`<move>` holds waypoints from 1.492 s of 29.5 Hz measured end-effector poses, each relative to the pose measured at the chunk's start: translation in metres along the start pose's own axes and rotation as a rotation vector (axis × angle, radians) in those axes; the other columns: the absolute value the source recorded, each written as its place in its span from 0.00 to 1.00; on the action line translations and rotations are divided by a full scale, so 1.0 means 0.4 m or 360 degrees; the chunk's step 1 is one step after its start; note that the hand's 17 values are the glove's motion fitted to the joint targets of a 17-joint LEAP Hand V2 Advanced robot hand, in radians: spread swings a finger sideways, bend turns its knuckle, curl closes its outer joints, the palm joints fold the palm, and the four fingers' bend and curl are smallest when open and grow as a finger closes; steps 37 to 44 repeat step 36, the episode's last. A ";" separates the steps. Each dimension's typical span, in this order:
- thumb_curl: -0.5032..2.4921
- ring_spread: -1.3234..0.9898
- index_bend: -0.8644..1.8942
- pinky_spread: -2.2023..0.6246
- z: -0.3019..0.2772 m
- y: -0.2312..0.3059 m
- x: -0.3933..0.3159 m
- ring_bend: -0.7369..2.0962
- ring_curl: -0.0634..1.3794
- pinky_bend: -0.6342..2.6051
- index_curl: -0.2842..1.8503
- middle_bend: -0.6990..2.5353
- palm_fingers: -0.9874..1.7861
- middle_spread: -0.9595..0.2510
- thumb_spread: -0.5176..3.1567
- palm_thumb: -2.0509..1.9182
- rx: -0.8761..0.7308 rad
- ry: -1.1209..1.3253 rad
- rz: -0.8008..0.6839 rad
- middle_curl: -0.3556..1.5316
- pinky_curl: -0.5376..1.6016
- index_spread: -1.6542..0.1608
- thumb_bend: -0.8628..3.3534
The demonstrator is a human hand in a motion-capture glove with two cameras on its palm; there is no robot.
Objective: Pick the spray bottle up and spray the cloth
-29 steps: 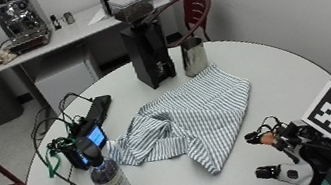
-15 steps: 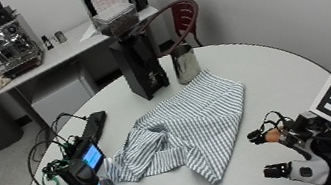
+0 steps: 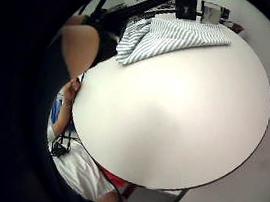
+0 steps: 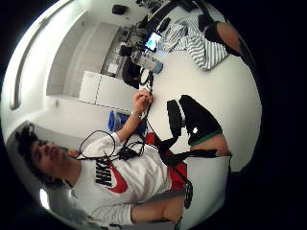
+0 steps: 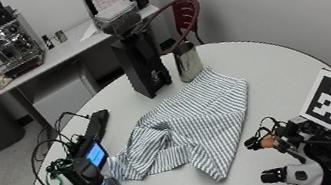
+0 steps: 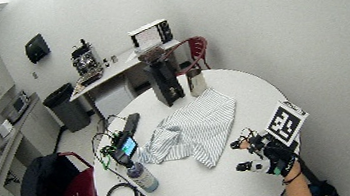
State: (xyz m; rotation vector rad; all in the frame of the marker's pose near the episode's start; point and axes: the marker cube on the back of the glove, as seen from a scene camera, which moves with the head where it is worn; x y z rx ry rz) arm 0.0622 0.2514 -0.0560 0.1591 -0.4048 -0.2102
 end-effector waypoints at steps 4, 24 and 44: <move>0.30 0.57 0.36 0.85 0.009 0.000 -0.002 0.36 0.29 0.27 0.26 0.28 0.64 0.77 0.46 0.71 -0.0024 0.0004 0.0003 0.39 0.41 0.73 0.20; 0.30 0.58 0.36 0.85 -0.022 0.133 0.084 0.35 0.29 0.26 0.26 0.28 0.64 0.77 0.46 0.71 0.0165 0.0045 0.0217 0.39 0.42 0.73 0.20; 0.30 0.58 0.38 0.86 -0.009 0.067 0.090 0.32 0.27 0.27 0.28 0.27 0.62 0.77 0.46 0.71 0.0130 0.0050 0.0144 0.38 0.42 0.73 0.20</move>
